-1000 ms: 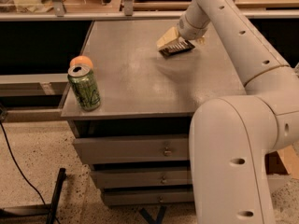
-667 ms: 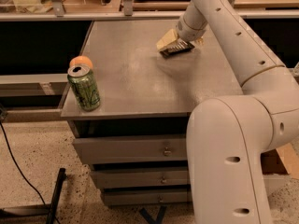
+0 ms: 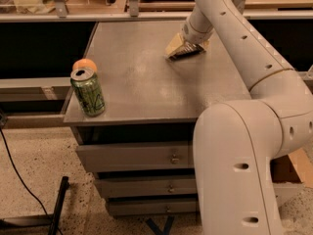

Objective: Move rxbar chocolate near green can

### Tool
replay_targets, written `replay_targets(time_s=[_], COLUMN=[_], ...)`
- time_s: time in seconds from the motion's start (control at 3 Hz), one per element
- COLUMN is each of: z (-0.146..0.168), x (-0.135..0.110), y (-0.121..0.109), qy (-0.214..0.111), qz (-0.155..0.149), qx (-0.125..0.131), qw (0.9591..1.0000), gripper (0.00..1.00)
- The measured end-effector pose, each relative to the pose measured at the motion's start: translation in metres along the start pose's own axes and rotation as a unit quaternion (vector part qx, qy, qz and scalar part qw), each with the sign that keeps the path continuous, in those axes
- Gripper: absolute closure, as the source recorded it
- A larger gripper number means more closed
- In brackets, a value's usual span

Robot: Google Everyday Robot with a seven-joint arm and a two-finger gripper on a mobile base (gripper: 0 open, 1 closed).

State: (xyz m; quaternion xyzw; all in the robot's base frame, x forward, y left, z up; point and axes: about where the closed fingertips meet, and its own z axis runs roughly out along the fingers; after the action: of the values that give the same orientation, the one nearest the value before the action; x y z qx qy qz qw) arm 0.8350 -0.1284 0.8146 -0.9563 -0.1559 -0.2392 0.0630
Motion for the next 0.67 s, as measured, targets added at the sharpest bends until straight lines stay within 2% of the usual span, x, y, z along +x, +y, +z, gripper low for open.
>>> replay_targets(time_s=[0.67], z=[0.0012], x=[0.0031], y=[0.0003], qy=[0.004], qz=[-0.006], qx=[-0.005], qw=[1.0000], gripper=[0.64])
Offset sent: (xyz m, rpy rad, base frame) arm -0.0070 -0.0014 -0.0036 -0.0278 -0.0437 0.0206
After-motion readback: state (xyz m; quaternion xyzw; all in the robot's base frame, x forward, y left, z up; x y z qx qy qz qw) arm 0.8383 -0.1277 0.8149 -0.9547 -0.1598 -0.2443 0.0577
